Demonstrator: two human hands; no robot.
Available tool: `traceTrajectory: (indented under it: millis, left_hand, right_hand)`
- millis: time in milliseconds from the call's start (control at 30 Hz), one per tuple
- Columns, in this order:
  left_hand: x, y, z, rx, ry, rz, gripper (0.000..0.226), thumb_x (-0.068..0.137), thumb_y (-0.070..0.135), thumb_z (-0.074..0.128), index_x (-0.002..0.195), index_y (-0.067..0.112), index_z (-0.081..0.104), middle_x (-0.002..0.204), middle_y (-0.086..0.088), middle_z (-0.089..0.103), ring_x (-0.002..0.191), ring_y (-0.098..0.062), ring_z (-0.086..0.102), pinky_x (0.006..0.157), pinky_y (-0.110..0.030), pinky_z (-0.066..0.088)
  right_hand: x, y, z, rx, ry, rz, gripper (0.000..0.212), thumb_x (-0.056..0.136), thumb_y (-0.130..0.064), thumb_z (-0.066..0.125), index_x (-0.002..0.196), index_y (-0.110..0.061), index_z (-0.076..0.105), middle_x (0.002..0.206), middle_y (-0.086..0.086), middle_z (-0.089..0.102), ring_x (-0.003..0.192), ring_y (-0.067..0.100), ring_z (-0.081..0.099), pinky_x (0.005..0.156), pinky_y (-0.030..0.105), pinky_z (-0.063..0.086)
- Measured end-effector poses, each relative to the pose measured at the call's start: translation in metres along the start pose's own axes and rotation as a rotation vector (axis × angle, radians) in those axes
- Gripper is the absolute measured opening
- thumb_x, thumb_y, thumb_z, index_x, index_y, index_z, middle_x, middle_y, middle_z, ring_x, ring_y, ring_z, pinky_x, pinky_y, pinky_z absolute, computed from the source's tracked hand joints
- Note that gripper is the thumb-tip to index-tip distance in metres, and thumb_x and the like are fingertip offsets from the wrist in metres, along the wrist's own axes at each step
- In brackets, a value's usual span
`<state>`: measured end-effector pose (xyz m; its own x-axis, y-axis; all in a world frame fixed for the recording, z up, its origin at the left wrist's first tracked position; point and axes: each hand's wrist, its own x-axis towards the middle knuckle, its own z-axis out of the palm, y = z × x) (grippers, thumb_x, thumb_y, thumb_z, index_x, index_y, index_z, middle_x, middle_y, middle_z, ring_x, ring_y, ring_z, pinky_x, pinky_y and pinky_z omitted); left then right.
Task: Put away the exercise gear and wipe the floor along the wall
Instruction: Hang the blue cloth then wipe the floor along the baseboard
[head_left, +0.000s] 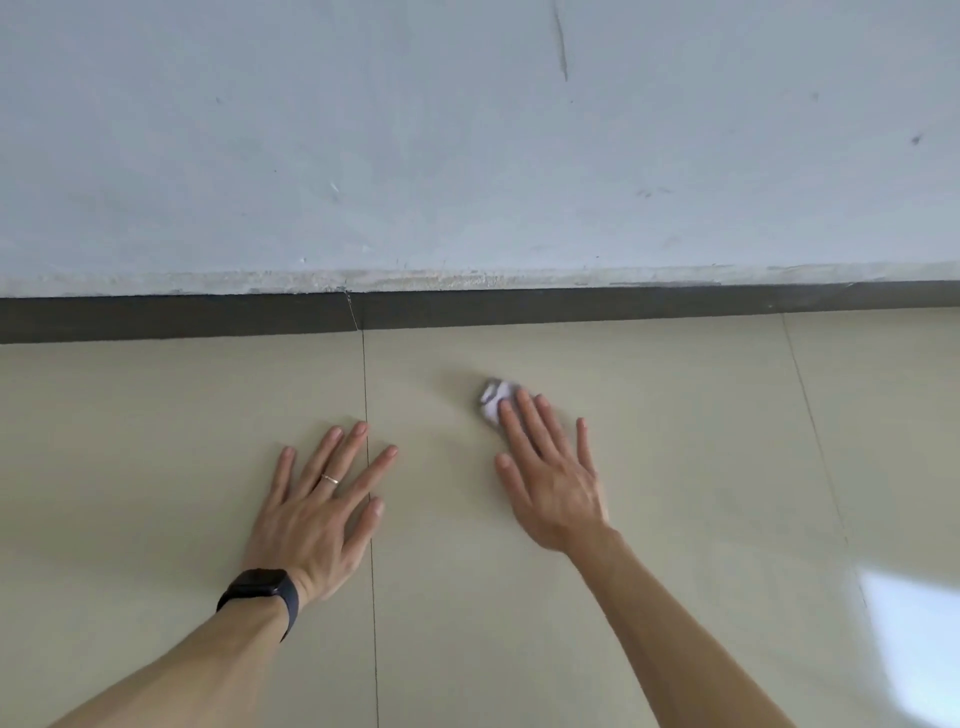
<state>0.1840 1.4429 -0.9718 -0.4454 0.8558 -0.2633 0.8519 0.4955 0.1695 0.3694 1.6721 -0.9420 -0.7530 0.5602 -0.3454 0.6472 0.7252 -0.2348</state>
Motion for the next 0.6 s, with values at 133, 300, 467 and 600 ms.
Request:
traceTrajectory:
  millis: [133, 300, 467, 600]
  left_hand:
    - [0.000, -0.001, 0.003, -0.008, 0.039, 0.018, 0.059, 0.098, 0.049, 0.024, 0.156, 0.043, 0.016, 0.167, 0.008, 0.009, 0.152, -0.016, 0.013, 0.120, -0.052, 0.013]
    - [0.001, -0.001, 0.004, -0.019, 0.062, 0.027, 0.059, 0.097, 0.048, 0.028, 0.155, 0.043, 0.021, 0.166, 0.007, 0.013, 0.151, -0.018, 0.018, 0.118, -0.055, 0.017]
    - [0.001, -0.001, 0.002, -0.024, 0.058, 0.024, 0.060, 0.095, 0.048, 0.031, 0.155, 0.042, 0.023, 0.166, 0.007, 0.013, 0.151, -0.018, 0.018, 0.118, -0.056, 0.017]
    - [0.002, 0.000, 0.000, -0.026, 0.050, 0.025, 0.060, 0.095, 0.048, 0.030, 0.155, 0.042, 0.023, 0.166, 0.007, 0.014, 0.151, -0.020, 0.019, 0.118, -0.056, 0.016]
  right_hand:
    - [0.033, 0.086, -0.039, 0.212, 0.110, 0.550, 0.058, 0.104, -0.048, 0.010, 0.158, -0.034, -0.005, 0.166, -0.013, -0.014, 0.152, 0.009, -0.013, 0.122, 0.054, -0.005]
    - [0.088, 0.121, -0.059, 0.272, 0.169, 0.851, 0.059, 0.105, -0.040, 0.015, 0.160, -0.023, 0.006, 0.168, -0.002, -0.005, 0.154, 0.022, -0.006, 0.120, 0.056, 0.001]
    - [0.086, -0.011, -0.018, 0.190, 0.197, 0.492, 0.067, 0.104, -0.046, 0.024, 0.160, -0.014, 0.007, 0.168, 0.007, -0.002, 0.155, 0.026, -0.004, 0.122, 0.049, -0.002]
    - [0.046, -0.078, 0.003, 0.072, -0.053, -0.166, 0.064, 0.101, -0.046, 0.018, 0.160, -0.028, 0.000, 0.167, -0.008, -0.012, 0.152, 0.013, -0.020, 0.122, 0.041, -0.013]
